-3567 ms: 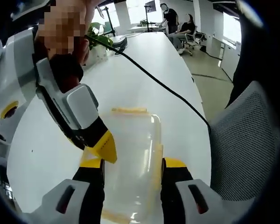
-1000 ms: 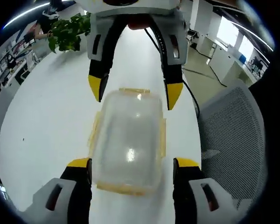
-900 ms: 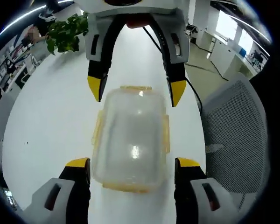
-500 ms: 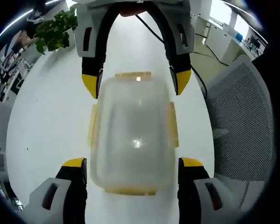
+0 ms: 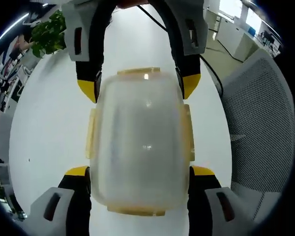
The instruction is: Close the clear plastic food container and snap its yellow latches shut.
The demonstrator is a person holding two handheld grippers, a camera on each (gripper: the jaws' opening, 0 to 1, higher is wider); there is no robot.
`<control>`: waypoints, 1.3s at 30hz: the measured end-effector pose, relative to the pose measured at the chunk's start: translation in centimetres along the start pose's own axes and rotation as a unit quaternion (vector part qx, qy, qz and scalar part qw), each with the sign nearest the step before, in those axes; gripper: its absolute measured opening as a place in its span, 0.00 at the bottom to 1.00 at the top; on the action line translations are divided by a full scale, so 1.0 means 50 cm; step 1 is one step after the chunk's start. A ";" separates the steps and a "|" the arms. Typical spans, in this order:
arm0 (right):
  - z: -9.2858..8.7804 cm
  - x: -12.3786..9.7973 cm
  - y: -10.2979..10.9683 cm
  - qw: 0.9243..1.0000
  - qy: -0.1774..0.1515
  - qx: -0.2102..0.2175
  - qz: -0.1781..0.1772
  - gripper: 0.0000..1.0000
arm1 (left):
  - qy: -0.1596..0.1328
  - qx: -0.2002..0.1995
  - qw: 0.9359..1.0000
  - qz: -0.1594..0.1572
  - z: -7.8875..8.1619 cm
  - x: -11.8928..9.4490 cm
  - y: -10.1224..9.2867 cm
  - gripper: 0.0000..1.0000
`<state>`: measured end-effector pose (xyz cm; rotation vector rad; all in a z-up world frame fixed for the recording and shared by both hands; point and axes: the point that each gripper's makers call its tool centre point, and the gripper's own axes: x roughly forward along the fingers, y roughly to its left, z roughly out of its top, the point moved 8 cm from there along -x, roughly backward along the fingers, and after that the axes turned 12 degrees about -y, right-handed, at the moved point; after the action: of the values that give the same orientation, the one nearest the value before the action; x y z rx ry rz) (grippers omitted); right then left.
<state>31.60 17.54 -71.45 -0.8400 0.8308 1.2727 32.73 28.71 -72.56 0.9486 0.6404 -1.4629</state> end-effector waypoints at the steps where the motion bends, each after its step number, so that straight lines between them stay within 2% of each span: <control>1: -0.001 0.000 0.000 1.000 0.000 0.001 -0.001 0.73 | 0.001 -0.001 1.000 0.000 0.000 -0.001 0.001 0.81; 12: -0.004 -0.002 0.012 0.999 -0.025 0.022 -0.017 0.73 | 0.015 0.011 1.000 -0.004 0.003 -0.003 -0.003 0.80; 22: 0.000 -0.003 0.011 1.000 -0.015 0.020 -0.014 0.73 | -0.007 0.007 1.000 -0.001 -0.001 -0.006 -0.001 0.80; 29: 0.015 0.007 0.010 1.000 -0.018 0.013 -0.011 0.73 | 0.010 0.003 1.000 0.001 -0.011 -0.010 -0.004 0.80; 39: 0.023 0.011 0.007 0.999 -0.023 0.019 -0.014 0.73 | 0.009 0.005 1.000 0.000 -0.021 -0.016 0.002 0.81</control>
<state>31.38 18.82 -71.41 -0.7871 0.8027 1.2439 32.96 30.01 -72.44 0.9701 0.6464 -1.4607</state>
